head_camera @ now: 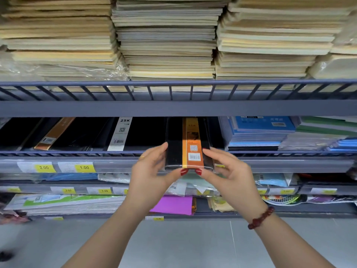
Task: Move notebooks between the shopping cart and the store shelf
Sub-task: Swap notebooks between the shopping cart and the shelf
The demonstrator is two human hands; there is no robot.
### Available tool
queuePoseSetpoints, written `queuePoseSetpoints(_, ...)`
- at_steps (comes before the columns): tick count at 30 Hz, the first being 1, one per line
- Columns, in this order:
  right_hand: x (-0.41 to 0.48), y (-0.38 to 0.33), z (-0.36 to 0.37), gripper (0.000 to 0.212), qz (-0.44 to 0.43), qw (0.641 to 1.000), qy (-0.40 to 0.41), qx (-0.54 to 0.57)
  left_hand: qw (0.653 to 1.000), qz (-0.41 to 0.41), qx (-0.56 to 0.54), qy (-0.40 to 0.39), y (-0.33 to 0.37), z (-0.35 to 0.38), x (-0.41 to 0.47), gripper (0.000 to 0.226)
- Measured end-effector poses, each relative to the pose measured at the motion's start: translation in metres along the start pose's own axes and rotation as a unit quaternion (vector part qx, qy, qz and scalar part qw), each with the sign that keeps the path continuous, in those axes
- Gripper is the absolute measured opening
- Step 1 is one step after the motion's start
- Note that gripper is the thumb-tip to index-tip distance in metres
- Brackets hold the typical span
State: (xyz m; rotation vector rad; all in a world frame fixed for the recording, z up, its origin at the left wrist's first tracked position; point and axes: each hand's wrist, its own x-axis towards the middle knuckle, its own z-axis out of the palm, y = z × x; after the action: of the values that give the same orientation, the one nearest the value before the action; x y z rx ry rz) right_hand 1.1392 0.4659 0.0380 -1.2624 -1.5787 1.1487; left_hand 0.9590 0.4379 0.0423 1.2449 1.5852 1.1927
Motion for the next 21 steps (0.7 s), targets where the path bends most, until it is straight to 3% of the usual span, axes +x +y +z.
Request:
queuePoseSetpoints(4, 0.023, -0.004, -0.001, 0.037, -0.035, 0.993, 0.043, -0.100, 0.994, 0.041, 0.097, 0.020, 0.004, 0.001, 0.030, 0.072)
queuePoseSetpoints(9, 0.050, 0.002, 0.000, 0.035, -0.052, 0.978, 0.049, -0.196, 0.980, 0.049, 0.190, 0.027, 0.001, 0.003, 0.062, 0.071)
queuePoseSetpoints(16, 0.061, 0.020, -0.001, 0.037, -0.054, 0.962, 0.018, -0.266, 0.976, 0.040, 0.216, -0.006, -0.008, 0.006, 0.077, 0.071)
queuePoseSetpoints(21, 0.054, 0.025, -0.002, 0.038, -0.077, 0.950, 0.010, -0.302, 0.960, 0.117, 0.255, -0.009, -0.012, 0.004, 0.071, 0.061)
